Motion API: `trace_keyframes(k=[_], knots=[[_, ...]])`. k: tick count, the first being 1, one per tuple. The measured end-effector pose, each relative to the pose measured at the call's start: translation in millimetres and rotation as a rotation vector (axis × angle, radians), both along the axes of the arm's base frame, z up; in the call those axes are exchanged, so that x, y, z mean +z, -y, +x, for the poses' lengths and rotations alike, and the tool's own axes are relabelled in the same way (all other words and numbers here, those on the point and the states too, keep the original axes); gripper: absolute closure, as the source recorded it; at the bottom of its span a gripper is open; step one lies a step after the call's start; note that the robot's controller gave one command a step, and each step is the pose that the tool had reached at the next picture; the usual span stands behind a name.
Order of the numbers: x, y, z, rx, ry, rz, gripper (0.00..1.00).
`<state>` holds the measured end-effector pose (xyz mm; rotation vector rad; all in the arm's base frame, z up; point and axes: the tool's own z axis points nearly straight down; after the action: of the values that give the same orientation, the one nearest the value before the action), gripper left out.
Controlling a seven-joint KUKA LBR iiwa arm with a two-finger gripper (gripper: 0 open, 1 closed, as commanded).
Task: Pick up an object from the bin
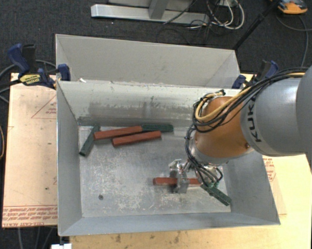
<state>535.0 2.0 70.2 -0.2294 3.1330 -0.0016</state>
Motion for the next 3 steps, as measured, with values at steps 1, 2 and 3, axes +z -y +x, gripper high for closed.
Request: trace_keyframes(k=[1,2,3], knots=[[0,-5,37.3,0.323,0.003,0.002,1.00],[2,-18,98.7,0.923,0.005,0.001,1.00],[2,-17,98.1,0.922,0.003,0.003,0.00]])
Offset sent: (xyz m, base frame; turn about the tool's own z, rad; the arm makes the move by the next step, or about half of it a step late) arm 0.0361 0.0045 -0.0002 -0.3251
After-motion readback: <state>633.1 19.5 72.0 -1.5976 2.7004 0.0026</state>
